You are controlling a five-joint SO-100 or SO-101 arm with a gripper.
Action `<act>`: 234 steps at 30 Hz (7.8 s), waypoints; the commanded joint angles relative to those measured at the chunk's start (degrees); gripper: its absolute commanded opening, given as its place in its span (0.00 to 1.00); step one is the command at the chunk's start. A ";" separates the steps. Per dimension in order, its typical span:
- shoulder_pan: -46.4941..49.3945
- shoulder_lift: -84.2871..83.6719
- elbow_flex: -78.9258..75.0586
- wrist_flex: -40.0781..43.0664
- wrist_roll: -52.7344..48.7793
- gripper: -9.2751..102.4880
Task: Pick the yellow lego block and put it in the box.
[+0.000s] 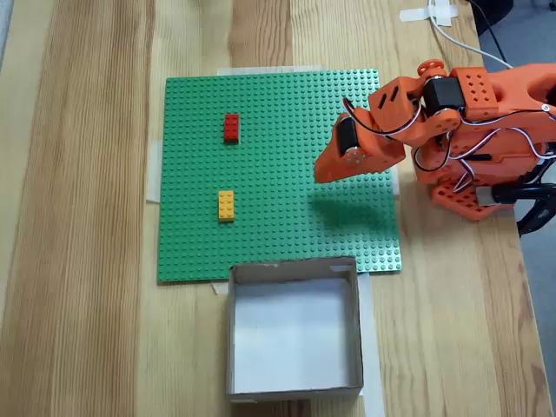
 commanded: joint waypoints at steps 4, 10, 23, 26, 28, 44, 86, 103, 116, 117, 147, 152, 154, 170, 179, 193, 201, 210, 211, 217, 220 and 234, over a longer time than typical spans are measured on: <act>0.26 0.26 0.35 -0.70 0.35 0.08; 0.26 0.26 0.35 -0.70 0.35 0.08; 0.26 0.26 0.35 -0.70 0.35 0.08; 0.26 0.26 0.35 -0.70 0.35 0.08; 0.26 0.26 0.35 -0.70 0.35 0.08; 0.26 0.26 0.35 -0.70 0.35 0.08; 0.79 0.26 0.35 -0.70 0.88 0.08; 0.88 -0.62 -0.09 -0.88 1.05 0.08; 0.62 -7.38 -8.53 3.69 0.18 0.08; 0.62 -8.17 -9.49 3.96 0.00 0.08; -0.44 -40.34 -37.53 6.06 1.76 0.09; -1.05 -45.44 -41.84 6.06 1.41 0.09; -1.49 -47.81 -43.77 6.06 1.14 0.09; -4.13 -59.77 -55.37 5.80 1.23 0.09; -3.08 -66.88 -61.44 4.83 1.85 0.09; -2.81 -76.38 -70.84 5.62 3.78 0.09; -3.25 -81.91 -75.06 4.92 4.04 0.09; -3.08 -87.10 -79.10 4.13 4.31 0.09; -3.08 -87.54 -79.54 4.13 4.39 0.09; -3.25 -90.35 -82.97 5.10 5.19 0.09; -2.81 -91.41 -84.29 5.10 5.36 0.09; -0.53 -95.45 -87.28 4.57 5.19 0.10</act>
